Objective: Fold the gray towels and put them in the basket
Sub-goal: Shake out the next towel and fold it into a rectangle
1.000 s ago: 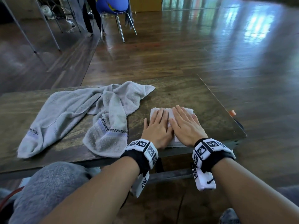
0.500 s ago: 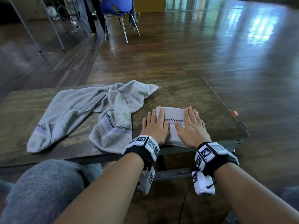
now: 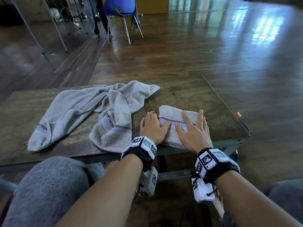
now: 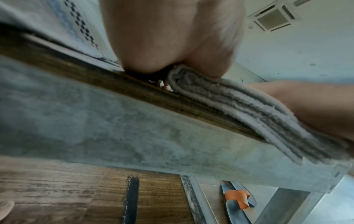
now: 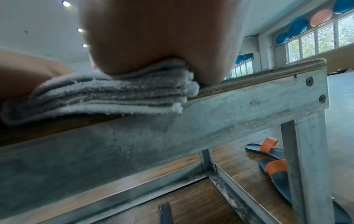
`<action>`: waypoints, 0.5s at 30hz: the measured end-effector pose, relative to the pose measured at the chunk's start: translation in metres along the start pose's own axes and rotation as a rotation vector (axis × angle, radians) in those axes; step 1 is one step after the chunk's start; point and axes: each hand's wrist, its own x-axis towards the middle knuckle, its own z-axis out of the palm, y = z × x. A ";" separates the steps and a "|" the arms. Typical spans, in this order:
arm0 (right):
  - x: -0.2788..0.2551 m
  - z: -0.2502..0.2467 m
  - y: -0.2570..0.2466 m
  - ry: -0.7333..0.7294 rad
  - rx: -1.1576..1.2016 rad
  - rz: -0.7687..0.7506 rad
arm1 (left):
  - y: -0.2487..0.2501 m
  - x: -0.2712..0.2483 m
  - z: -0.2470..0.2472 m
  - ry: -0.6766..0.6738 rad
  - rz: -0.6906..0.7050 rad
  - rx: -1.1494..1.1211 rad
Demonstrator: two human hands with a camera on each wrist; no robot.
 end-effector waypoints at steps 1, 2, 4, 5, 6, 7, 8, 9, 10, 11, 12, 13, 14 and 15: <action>0.000 -0.001 -0.001 -0.010 0.011 0.002 | 0.001 -0.002 -0.001 0.035 0.007 -0.011; 0.000 -0.002 -0.003 -0.020 0.025 0.006 | 0.002 -0.003 -0.003 0.057 0.001 -0.024; -0.001 -0.004 -0.007 -0.039 0.078 0.020 | 0.008 -0.004 -0.010 0.046 -0.050 -0.063; -0.002 -0.005 -0.010 -0.043 0.125 0.035 | 0.012 -0.003 -0.015 0.025 -0.081 -0.099; -0.003 -0.007 -0.012 -0.041 0.176 0.051 | 0.016 -0.004 -0.022 0.004 -0.101 -0.145; -0.004 -0.009 -0.017 -0.038 0.219 0.064 | 0.021 -0.006 -0.032 -0.008 -0.111 -0.197; -0.003 -0.012 -0.023 -0.041 0.254 0.074 | 0.027 -0.011 -0.044 -0.012 -0.115 -0.251; -0.003 -0.015 -0.031 -0.057 0.294 0.081 | 0.033 -0.016 -0.056 -0.003 -0.102 -0.305; -0.003 -0.020 -0.042 -0.083 0.356 0.081 | 0.039 -0.022 -0.070 0.009 -0.082 -0.347; -0.004 -0.025 -0.055 -0.114 0.446 0.071 | 0.043 -0.029 -0.086 0.026 -0.058 -0.371; -0.006 -0.029 -0.069 -0.147 0.565 0.049 | 0.046 -0.036 -0.104 0.040 -0.046 -0.394; -0.009 -0.033 -0.084 -0.179 0.701 0.017 | 0.047 -0.045 -0.125 0.049 -0.047 -0.429; -0.013 -0.037 -0.097 -0.215 0.831 -0.018 | 0.046 -0.055 -0.146 0.061 -0.054 -0.480; -0.018 -0.041 -0.110 -0.261 0.936 -0.050 | 0.043 -0.066 -0.167 0.084 -0.069 -0.532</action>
